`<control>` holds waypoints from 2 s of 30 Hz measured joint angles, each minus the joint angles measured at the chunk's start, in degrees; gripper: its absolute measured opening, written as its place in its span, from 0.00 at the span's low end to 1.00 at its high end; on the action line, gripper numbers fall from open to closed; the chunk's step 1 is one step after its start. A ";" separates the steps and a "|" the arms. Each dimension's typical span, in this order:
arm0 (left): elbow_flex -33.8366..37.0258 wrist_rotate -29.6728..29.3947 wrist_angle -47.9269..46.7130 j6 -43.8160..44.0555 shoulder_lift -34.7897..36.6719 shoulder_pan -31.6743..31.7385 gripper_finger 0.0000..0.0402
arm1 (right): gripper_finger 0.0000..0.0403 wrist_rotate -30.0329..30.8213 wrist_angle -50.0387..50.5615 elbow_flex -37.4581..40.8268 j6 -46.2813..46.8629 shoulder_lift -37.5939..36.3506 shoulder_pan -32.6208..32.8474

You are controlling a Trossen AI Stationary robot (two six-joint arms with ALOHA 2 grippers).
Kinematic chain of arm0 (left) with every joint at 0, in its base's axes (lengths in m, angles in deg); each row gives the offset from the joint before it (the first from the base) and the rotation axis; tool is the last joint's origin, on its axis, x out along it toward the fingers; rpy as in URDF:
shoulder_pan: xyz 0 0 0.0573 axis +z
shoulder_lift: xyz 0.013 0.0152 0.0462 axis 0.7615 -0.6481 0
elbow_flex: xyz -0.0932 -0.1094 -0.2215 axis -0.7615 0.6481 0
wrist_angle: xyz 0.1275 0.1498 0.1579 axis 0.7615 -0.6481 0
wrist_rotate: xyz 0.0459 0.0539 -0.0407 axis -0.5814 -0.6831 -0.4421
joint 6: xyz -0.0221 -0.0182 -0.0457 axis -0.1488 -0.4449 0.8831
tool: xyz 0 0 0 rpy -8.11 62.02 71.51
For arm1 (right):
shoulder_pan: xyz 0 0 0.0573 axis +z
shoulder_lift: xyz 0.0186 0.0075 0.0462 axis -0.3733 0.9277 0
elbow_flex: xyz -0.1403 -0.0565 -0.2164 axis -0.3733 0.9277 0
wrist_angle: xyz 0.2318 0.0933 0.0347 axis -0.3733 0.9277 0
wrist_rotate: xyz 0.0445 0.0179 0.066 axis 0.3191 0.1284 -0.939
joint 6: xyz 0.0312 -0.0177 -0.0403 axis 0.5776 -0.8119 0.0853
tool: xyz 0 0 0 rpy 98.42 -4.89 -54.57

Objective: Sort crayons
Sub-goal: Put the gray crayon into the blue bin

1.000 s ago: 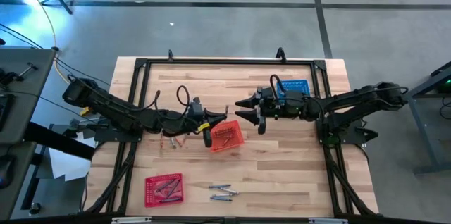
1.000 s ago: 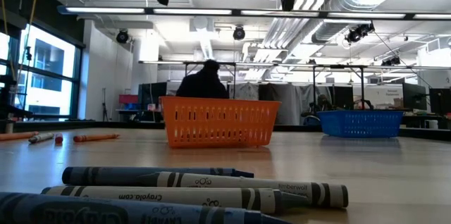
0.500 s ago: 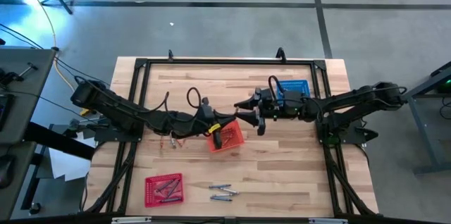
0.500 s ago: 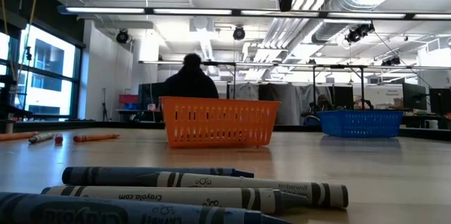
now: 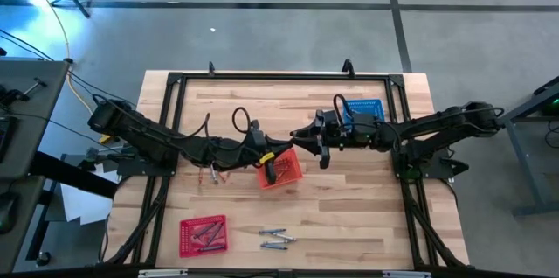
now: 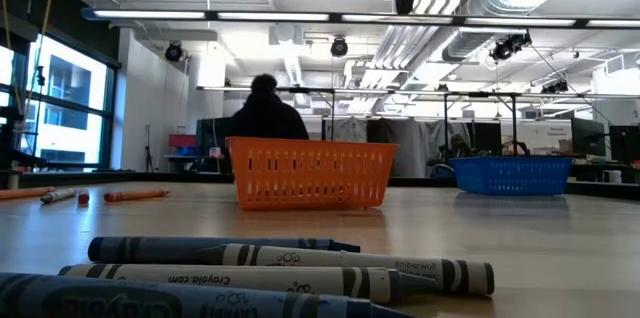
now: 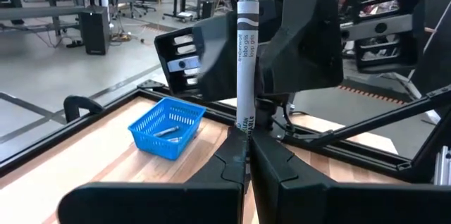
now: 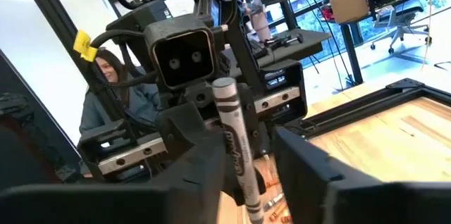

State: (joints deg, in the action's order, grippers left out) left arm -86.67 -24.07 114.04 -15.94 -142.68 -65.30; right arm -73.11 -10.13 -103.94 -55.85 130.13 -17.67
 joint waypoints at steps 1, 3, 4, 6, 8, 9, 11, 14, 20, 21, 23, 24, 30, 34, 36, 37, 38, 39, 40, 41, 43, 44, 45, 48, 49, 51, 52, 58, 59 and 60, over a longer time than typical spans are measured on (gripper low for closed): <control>0.00 0.00 -0.02 0.00 0.00 0.00 0.00 | 0.23 -0.03 -0.01 0.00 0.04 0.00 0.00; 0.00 -0.04 -0.02 0.04 0.00 0.00 0.00 | 0.12 -0.07 -0.07 0.00 0.04 0.00 0.00; 0.00 0.19 0.08 0.16 0.00 0.00 0.00 | 0.07 0.17 -0.03 0.00 -0.07 0.00 0.00; 0.00 -0.10 0.28 0.17 0.00 -0.02 0.00 | 0.03 -0.13 -0.05 0.00 -0.12 0.00 0.00; 0.00 -0.01 0.30 0.17 0.00 -0.02 0.00 | 0.04 -0.02 -0.01 0.00 0.43 0.00 0.00; 0.00 -0.04 0.28 0.17 0.00 -0.02 0.00 | 0.05 -0.06 0.05 0.00 0.51 0.00 0.00; 0.00 0.33 0.26 0.15 0.00 -0.02 0.02 | 0.03 -0.05 0.14 0.00 0.37 -0.02 0.00; 0.02 3.21 0.26 -1.12 0.00 0.00 0.06 | 0.02 -0.31 0.27 0.00 0.07 -0.04 0.02; 0.04 4.29 -0.48 -5.42 0.13 0.00 0.19 | 0.01 -1.81 1.84 0.00 0.30 -0.43 -0.69; 0.04 4.35 -0.46 -6.08 0.13 -0.05 0.22 | 0.01 -2.34 2.77 0.00 0.31 -0.83 -1.15; 0.04 4.70 -0.09 -6.86 0.24 -0.13 0.26 | 0.01 -2.61 6.93 0.00 0.30 -2.65 -2.57; 0.04 4.86 -0.12 -6.89 0.44 -0.17 0.28 | 0.01 -2.51 9.82 0.01 0.47 -3.81 -3.56; 0.02 4.61 -2.13 -6.54 1.11 -0.17 0.36 | 0.00 1.49 35.11 0.04 2.54 -12.99 -8.92; 0.04 3.00 -7.21 -3.44 1.72 -0.17 0.36 | 0.00 4.78 55.41 0.04 6.78 -20.21 -12.50; 0.04 2.16 -9.01 -0.79 1.75 -0.15 0.36 | 0.00 7.80 64.92 0.04 8.51 -23.18 -14.09; 0.06 1.70 -9.50 -0.10 1.75 -0.15 0.35 | 0.00 10.70 70.05 0.04 9.49 -24.31 -14.83; 0.07 1.48 -9.60 0.12 1.75 -0.12 0.35 | 0.00 13.68 75.08 0.04 10.27 -25.17 -15.76; 0.04 1.43 -9.62 0.17 1.77 -0.10 0.35 | 0.00 16.86 79.28 0.04 11.05 -25.50 -16.84; 0.04 1.41 -9.76 0.20 1.79 -0.07 0.35 | 0.00 19.50 82.69 0.04 12.26 -25.56 -17.98; 0.04 1.40 -9.86 0.20 1.79 -0.07 0.34 | 0.00 21.23 85.92 0.05 13.45 -25.39 -19.23; 0.04 1.40 -9.60 0.20 1.79 -0.07 0.34 | 0.00 22.35 89.04 0.09 14.25 -24.14 -21.26; 0.04 1.40 -9.24 0.15 1.79 -0.07 0.34 | 0.00 22.47 88.69 0.09 13.55 -23.31 -22.16; 0.04 1.40 -8.97 0.15 1.79 -0.07 0.34 | 0.00 22.86 88.15 0.09 11.94 -22.40 -23.11; 0.04 1.38 -8.87 0.16 1.79 -0.07 0.34 | 0.00 24.43 84.48 0.07 6.43 -19.53 -26.42; 0.04 1.36 -8.87 0.19 1.79 -0.07 0.34 | 0.00 24.13 83.99 0.07 4.95 -18.33 -27.86; 0.04 1.31 -8.90 0.17 1.79 -0.07 0.34 | 0.00 22.95 83.34 0.07 2.52 -15.65 -30.83; 0.04 1.31 -8.95 0.17 1.79 -0.09 0.34 | 0.00 22.50 83.29 0.07 1.45 -13.99 -32.45; 0.04 1.31 -9.01 0.17 1.79 -0.07 0.34 | 0.00 20.20 81.81 0.07 -3.87 -3.47 -39.12; 0.04 1.31 -9.05 0.18 1.79 -0.07 0.34 | 0.00 19.79 81.50 0.07 -4.48 -1.90 -39.60; 0.04 1.31 -9.05 0.17 1.79 -0.07 0.34 | 0.00 19.70 81.37 0.07 -5.16 -0.47 -39.94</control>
State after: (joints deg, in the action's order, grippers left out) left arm -86.62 -22.76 104.99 -15.77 -140.89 -65.37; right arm -53.41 71.24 -103.87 -61.01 129.66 -57.61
